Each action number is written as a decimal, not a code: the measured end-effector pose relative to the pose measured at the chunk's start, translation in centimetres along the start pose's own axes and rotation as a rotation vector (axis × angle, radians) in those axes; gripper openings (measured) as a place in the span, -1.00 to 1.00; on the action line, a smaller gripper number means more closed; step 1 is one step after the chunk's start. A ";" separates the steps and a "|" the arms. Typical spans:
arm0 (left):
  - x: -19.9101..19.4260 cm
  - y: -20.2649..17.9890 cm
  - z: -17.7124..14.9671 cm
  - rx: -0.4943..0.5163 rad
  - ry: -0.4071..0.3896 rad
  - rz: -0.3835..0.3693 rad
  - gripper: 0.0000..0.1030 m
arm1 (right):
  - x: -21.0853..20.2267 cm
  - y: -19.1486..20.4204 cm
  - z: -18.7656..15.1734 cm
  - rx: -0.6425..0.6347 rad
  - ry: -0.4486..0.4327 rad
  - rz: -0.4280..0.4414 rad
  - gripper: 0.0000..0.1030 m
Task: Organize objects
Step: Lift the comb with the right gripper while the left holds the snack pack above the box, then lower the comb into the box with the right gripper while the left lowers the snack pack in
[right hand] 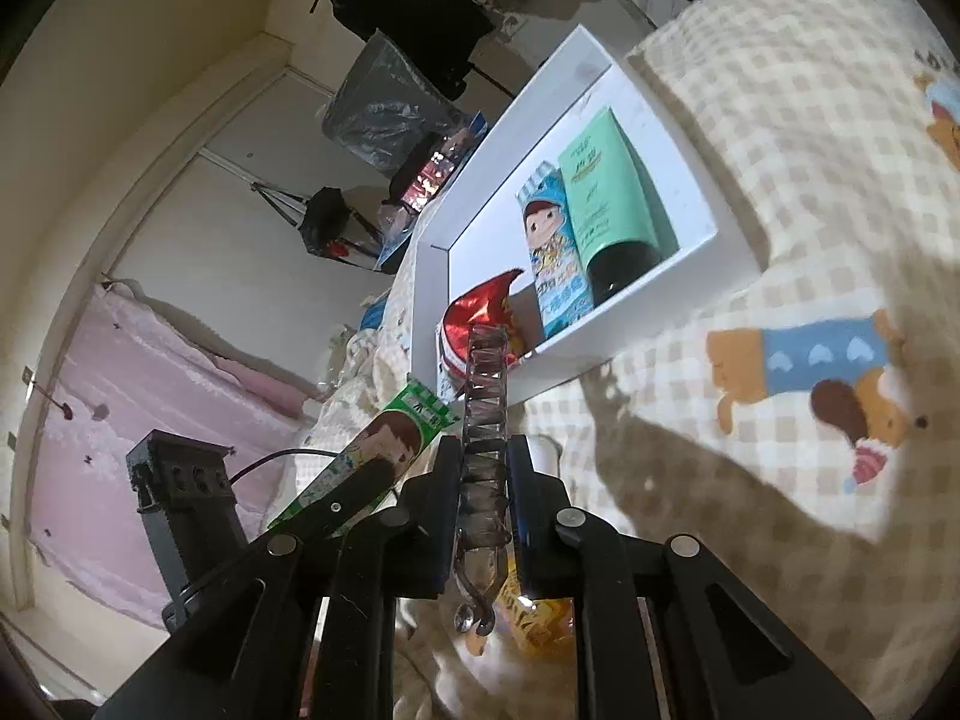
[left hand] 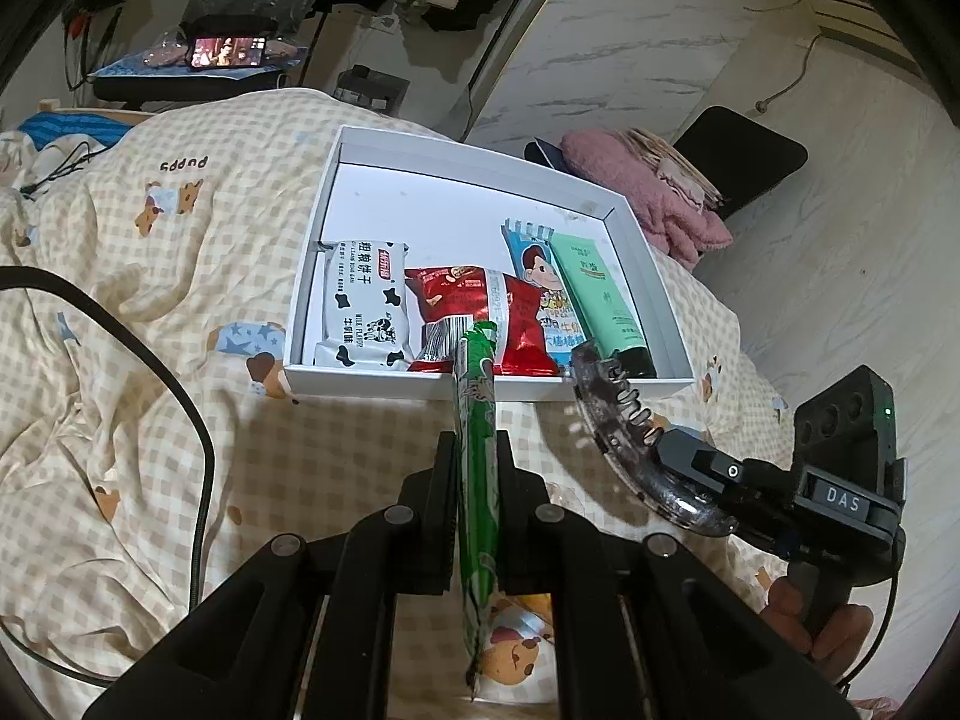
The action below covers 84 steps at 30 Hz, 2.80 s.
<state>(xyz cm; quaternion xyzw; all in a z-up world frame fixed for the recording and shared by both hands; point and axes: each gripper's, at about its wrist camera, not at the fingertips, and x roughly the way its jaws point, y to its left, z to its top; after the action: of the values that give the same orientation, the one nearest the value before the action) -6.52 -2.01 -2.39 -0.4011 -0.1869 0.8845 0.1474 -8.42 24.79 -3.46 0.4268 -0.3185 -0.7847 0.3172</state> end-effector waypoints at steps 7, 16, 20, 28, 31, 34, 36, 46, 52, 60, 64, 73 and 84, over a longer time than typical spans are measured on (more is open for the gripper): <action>-0.1 0.1 0.1 -0.006 -0.010 -0.004 -0.80 | 0.1 -0.1 0.0 0.028 0.026 0.078 -0.68; -0.4 0.2 0.1 -0.011 -0.018 -0.009 -0.80 | 1.5 0.3 -0.4 0.072 0.105 0.280 -0.68; -0.5 0.1 0.1 -0.008 -0.016 -0.009 -0.80 | 2.5 0.3 -0.5 0.084 0.151 0.314 -0.68; -0.3 0.0 0.0 0.000 -0.010 -0.006 -0.80 | 2.5 0.0 -0.5 0.072 0.144 0.278 -0.67; -0.2 0.0 0.0 0.000 -0.009 -0.006 -0.80 | 2.2 0.3 -0.4 0.045 0.111 0.260 -0.67; -0.2 -0.1 0.0 0.003 -0.007 -0.005 -0.80 | 1.6 0.5 -0.3 0.017 0.078 0.259 -0.67; -0.1 -0.1 -0.1 0.003 -0.005 -0.005 -0.80 | 1.3 0.8 -0.3 -0.003 0.057 0.240 -0.67; -0.1 0.0 -0.1 -0.005 -0.017 -0.009 -0.80 | 1.4 1.1 -0.2 -0.012 0.072 0.310 -0.67; -0.4 0.1 0.0 -0.003 -0.040 -0.024 -0.80 | 0.7 1.5 0.1 -0.030 0.048 0.249 -0.67; -0.5 0.1 0.0 0.000 -0.051 -0.023 -0.80 | 1.0 1.0 0.2 -0.032 0.058 0.157 -0.67; -0.6 0.4 0.3 -0.011 -0.071 -0.034 -0.80 | 0.6 1.5 0.4 -0.052 0.046 0.169 -0.67; -1.0 0.7 2.6 0.010 -0.163 -0.043 -0.80 | -0.7 4.1 2.7 -0.132 -0.050 0.173 -0.67; 1.3 2.7 6.9 -0.057 -0.256 -0.017 -0.80 | 1.1 5.0 8.7 -0.211 -0.200 0.034 -0.67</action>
<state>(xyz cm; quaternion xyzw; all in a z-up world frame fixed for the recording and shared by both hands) -12.94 -5.35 -0.32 -0.2874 -0.2324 0.9216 0.1183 -15.33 22.91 3.61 0.3052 -0.2714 -0.8470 0.3402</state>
